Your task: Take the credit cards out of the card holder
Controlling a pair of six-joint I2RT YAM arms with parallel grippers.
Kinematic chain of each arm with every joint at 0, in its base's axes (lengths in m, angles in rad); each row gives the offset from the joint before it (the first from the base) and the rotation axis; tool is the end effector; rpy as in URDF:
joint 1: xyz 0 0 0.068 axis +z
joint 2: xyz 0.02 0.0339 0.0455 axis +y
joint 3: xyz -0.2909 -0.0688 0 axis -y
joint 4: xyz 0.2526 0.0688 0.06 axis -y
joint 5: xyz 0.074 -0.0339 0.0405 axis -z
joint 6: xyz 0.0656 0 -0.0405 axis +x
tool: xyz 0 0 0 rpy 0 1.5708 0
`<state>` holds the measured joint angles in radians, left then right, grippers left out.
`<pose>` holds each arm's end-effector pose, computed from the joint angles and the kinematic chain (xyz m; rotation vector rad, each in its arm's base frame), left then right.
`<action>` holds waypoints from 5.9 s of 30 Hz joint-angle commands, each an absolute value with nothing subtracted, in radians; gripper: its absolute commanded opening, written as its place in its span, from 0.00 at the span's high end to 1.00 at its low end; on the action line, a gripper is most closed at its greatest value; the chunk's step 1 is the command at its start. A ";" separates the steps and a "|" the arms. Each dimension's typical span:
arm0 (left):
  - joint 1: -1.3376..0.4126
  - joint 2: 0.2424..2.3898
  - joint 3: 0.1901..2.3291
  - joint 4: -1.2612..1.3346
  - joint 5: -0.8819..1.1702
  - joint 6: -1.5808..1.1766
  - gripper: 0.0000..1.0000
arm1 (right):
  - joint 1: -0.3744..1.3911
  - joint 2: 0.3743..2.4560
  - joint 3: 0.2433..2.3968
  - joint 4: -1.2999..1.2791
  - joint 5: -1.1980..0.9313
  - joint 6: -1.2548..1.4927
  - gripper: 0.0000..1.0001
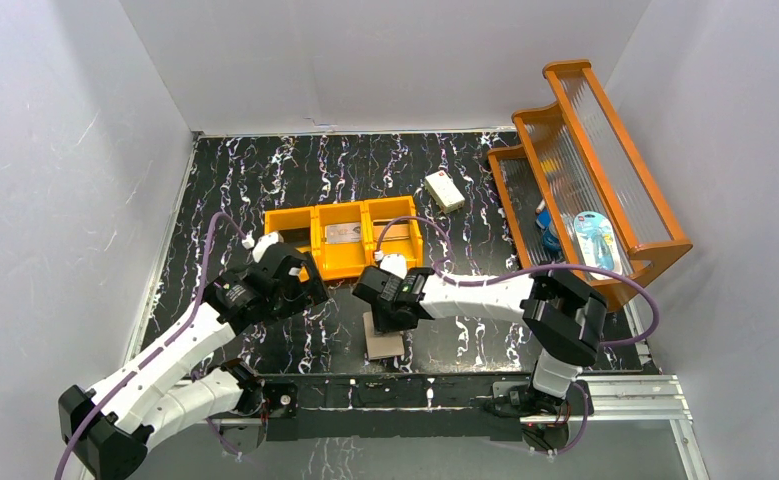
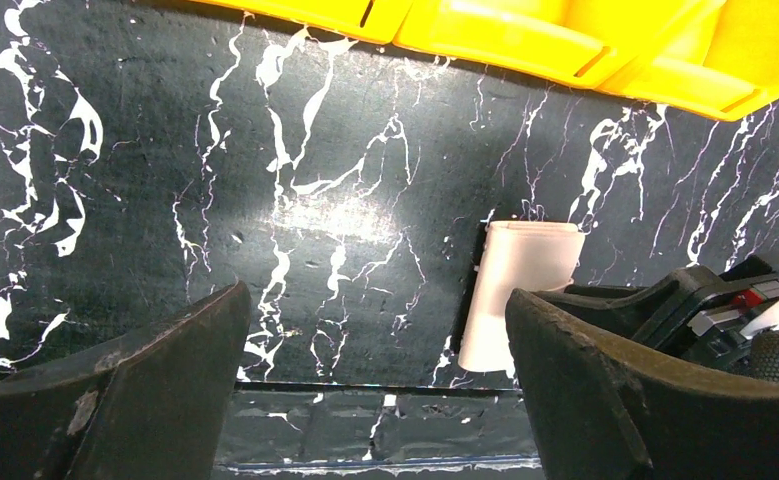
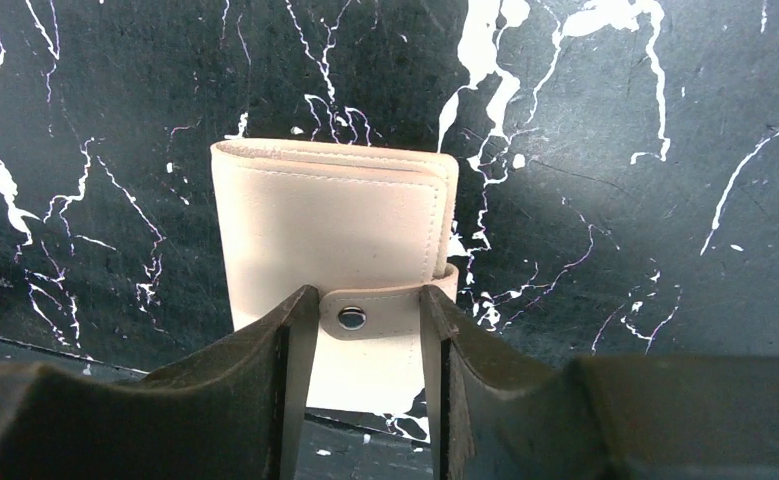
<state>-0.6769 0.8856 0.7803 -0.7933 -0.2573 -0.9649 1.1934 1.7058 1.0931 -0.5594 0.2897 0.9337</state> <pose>0.1500 -0.0991 0.2643 -0.4651 2.4294 -0.4138 0.1477 0.3217 0.1794 -0.2691 2.6718 0.2838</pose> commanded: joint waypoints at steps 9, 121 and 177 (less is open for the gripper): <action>-0.673 0.926 0.732 -0.649 -0.040 -0.891 0.02 | 1.197 1.653 0.984 -0.491 0.324 1.015 0.60; -0.674 0.927 0.809 -0.756 -0.136 -0.872 0.09 | 1.109 1.454 0.949 -0.196 -0.038 0.931 0.91; -0.675 0.991 0.795 -0.563 0.139 -0.775 0.16 | 0.899 1.167 0.539 -0.132 -0.017 1.095 0.84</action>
<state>-0.6769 0.9455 0.8043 -0.6754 -0.0219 -0.8253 0.9215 1.1812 0.5823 -0.1314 -0.0193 1.0786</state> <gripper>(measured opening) 0.856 0.163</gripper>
